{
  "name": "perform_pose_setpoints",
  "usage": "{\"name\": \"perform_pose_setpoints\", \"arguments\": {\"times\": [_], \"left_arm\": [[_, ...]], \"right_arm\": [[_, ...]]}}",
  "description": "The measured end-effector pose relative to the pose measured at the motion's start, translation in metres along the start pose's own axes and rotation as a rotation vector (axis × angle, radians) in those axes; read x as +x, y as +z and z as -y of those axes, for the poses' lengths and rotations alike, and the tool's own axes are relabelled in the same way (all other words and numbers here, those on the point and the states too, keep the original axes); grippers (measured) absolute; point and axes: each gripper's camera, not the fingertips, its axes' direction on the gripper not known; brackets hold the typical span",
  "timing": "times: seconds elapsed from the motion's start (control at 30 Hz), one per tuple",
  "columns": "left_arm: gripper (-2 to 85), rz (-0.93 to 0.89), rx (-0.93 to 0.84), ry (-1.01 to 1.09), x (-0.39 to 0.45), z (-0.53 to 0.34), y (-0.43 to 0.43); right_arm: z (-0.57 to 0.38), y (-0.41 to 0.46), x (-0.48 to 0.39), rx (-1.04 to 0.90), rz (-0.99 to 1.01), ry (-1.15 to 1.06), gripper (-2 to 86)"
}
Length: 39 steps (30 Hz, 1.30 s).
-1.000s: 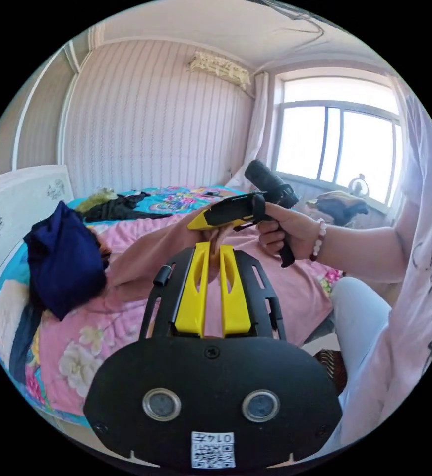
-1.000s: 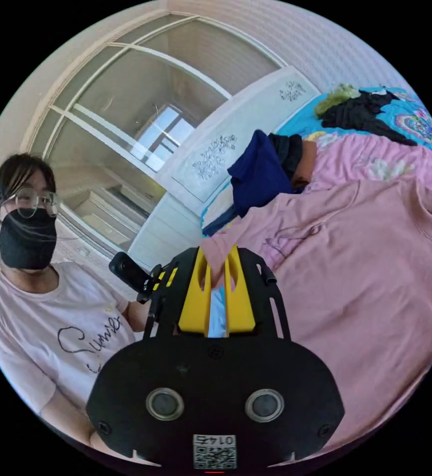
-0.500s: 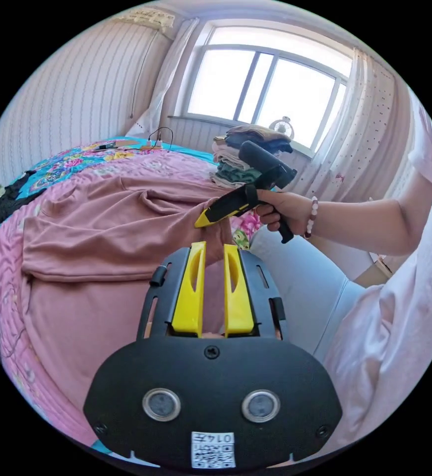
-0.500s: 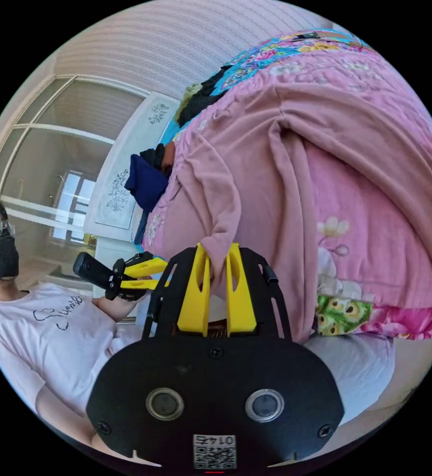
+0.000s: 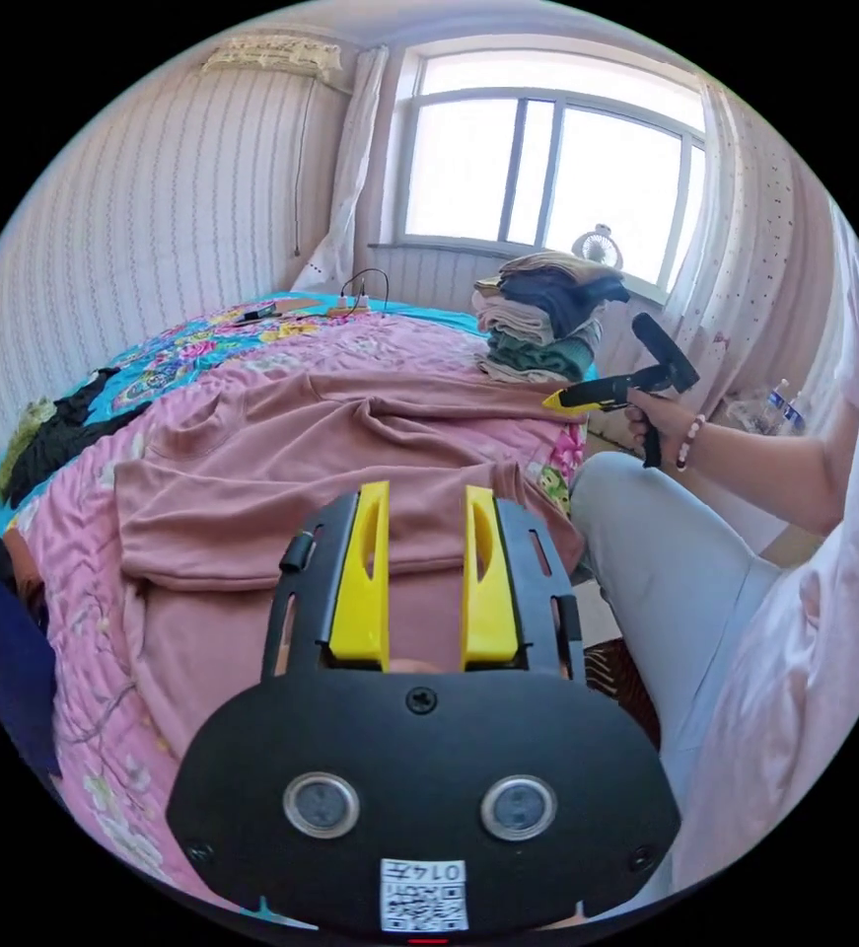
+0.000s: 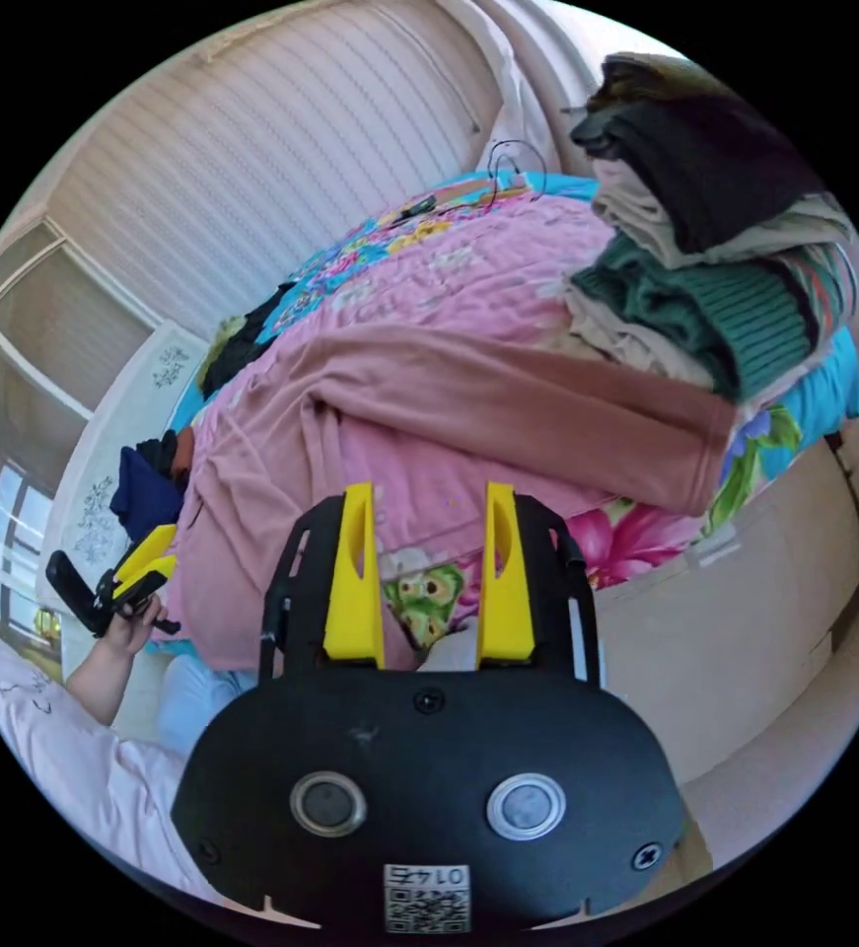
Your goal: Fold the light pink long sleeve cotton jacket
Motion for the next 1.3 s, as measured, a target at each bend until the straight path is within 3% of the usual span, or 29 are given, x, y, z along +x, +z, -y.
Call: {"name": "perform_pose_setpoints", "arguments": {"times": [0.23, 0.6, 0.77, 0.87, 0.93, 1.03, 1.2, 1.3], "left_arm": [[12.5, -0.082, -0.08, 0.2, 0.015, 0.095, 0.105], [11.3, -0.143, -0.206, 0.34, 0.038, 0.241, 0.303], [11.1, -0.073, -0.438, 0.411, 0.047, 0.241, 0.389], [8.9, -0.065, -0.418, 0.363, 0.038, 0.245, 0.388], [1.0, -0.069, -0.416, 0.397, 0.036, 0.25, 0.381], [-0.4, -0.079, -0.384, 0.39, 0.023, 0.262, 0.358], [-0.9, -0.095, -0.192, 0.261, -0.032, 0.263, 0.257], [-0.9, -0.064, -0.082, 0.125, -0.082, 0.235, 0.171]], "right_arm": [[-0.022, -0.064, 0.088, 0.198, -0.187, 0.136, 14.2], [-0.016, -0.09, 0.154, 0.226, -0.116, 0.164, 12.4], [-0.025, -0.097, 0.167, 0.162, -0.024, 0.145, 3.5], [-0.043, -0.117, 0.161, 0.224, 0.054, 0.089, 1.5], [-0.052, -0.127, 0.153, 0.232, 0.111, 0.048, 1.0], [-0.067, -0.148, 0.127, 0.269, 0.225, -0.062, 0.6], [-0.083, -0.171, 0.053, 0.315, 0.564, -0.358, 0.4], [-0.084, -0.164, -0.014, 0.25, 0.808, -0.594, 0.4]]}}
